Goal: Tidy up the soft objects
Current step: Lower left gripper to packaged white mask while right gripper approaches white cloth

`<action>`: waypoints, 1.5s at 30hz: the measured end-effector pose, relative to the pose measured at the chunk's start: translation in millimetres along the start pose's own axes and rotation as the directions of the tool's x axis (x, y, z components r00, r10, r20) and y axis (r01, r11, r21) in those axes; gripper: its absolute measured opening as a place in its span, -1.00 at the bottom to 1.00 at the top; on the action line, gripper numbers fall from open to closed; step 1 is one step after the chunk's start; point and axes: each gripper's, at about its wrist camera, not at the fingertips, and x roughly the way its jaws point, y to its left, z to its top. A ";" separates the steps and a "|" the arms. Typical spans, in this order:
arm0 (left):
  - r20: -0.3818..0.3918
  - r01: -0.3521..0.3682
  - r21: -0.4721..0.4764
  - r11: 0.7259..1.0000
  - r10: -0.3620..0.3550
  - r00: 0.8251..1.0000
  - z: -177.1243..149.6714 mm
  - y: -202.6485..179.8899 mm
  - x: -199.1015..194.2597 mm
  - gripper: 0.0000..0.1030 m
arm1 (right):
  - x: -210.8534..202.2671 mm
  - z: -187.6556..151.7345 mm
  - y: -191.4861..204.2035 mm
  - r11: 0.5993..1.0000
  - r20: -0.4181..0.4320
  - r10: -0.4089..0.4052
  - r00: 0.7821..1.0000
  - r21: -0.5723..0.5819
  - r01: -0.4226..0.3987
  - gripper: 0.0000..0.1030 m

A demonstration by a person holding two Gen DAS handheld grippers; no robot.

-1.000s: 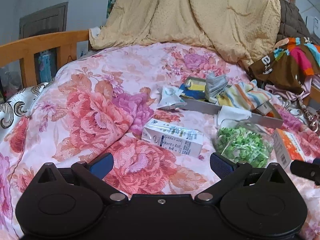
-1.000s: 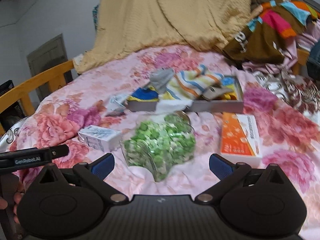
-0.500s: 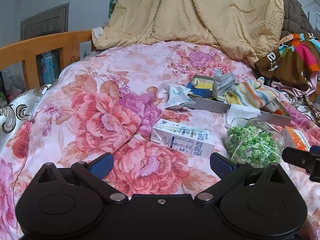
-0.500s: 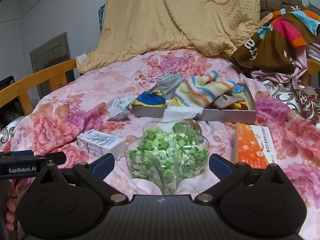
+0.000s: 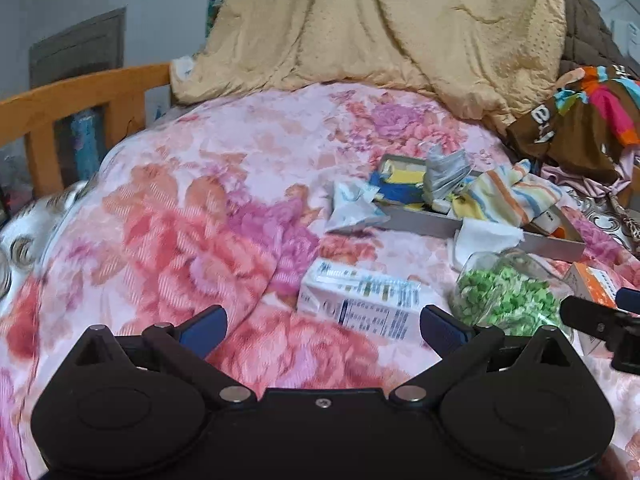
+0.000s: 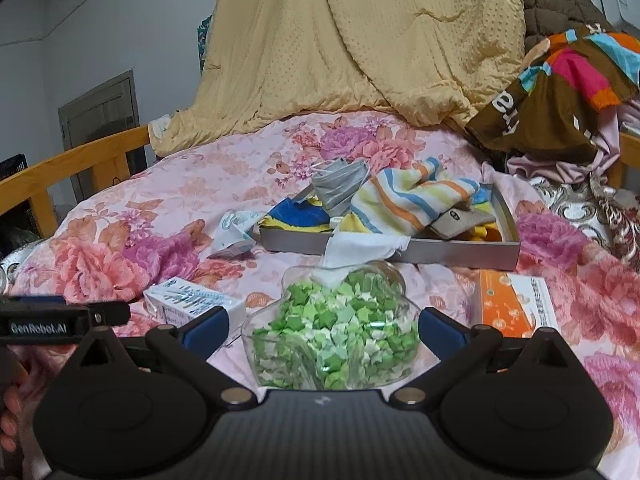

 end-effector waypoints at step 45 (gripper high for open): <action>-0.061 0.100 0.119 0.988 -0.093 0.994 80.1 -20.2 165.6 0.98 | 152.7 54.2 -58.0 0.990 -0.145 0.065 0.987 0.137 -0.045 0.99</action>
